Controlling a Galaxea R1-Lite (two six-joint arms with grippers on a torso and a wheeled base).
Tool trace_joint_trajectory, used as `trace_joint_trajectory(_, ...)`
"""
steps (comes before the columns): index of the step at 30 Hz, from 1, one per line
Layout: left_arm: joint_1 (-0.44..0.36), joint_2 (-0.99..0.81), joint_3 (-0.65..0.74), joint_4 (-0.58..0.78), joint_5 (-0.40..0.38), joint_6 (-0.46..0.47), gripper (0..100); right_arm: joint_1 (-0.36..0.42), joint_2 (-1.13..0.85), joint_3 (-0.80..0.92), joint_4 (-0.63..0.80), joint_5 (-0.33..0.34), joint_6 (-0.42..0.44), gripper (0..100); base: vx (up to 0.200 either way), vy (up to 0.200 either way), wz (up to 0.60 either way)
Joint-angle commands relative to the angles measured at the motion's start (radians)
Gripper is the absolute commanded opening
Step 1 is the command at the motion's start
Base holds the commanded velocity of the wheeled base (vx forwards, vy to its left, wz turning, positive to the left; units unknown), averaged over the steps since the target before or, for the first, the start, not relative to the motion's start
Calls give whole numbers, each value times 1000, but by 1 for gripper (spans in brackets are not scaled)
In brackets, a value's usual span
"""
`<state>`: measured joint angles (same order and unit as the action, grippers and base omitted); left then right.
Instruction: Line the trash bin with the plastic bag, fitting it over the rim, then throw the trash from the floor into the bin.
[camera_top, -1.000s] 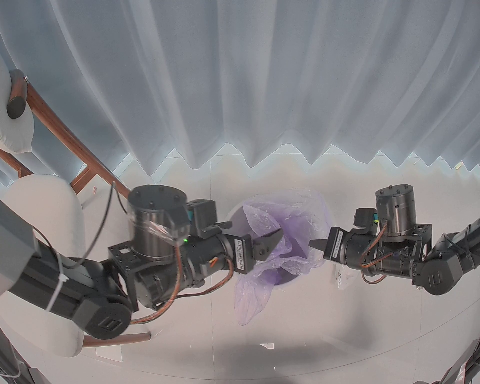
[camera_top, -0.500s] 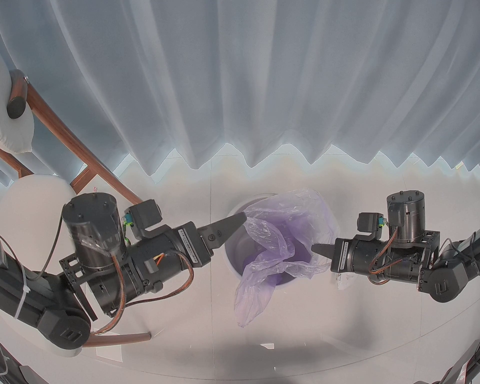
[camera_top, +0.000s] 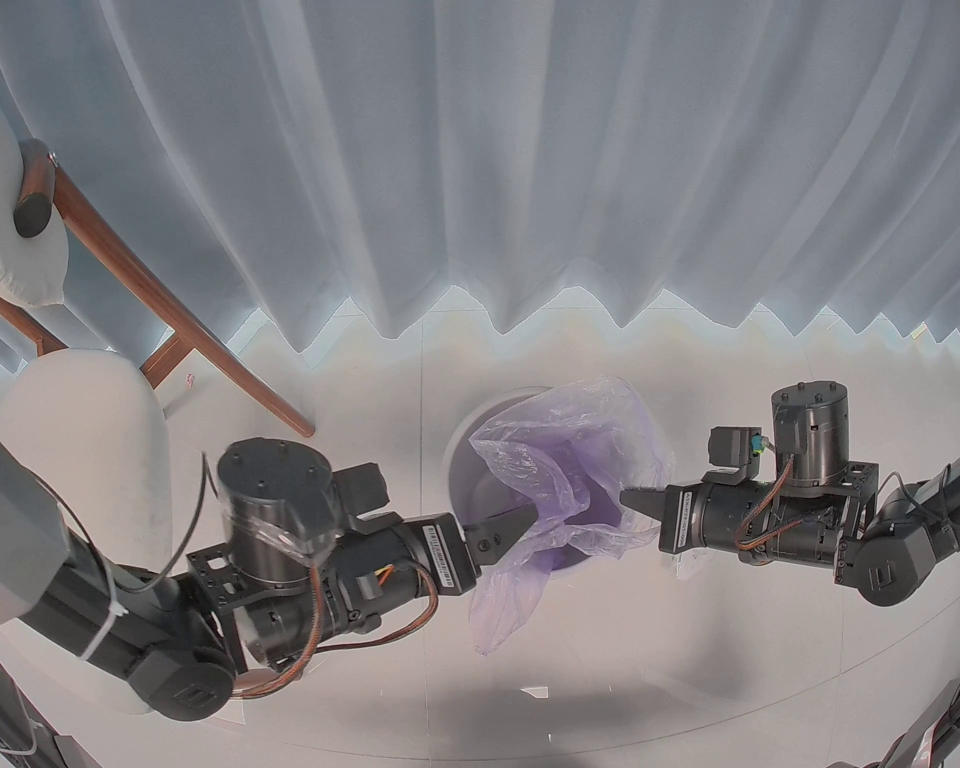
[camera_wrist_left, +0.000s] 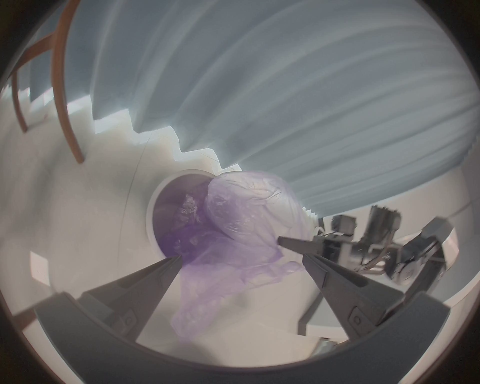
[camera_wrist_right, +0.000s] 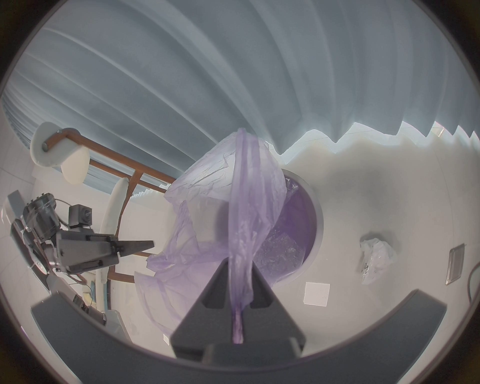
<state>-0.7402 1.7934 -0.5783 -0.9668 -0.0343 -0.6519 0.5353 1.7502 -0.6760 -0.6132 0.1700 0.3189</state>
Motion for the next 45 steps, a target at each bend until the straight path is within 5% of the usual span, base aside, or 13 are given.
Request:
trace_joint_trajectory(1,18,158,-91,-3,39,107,100,6,17,-13,0,-1,-32,0,0,0,0)
trace_joint_trajectory(26,10,271,-198,-4,66,113,100,-5,15,-7,-13,-1,-52,0,0,0,0)
trace_joint_trajectory(45,160,281,-261,-1,140,106,100,-9,-5,10,-53,-1,-50,0,0,0,0)
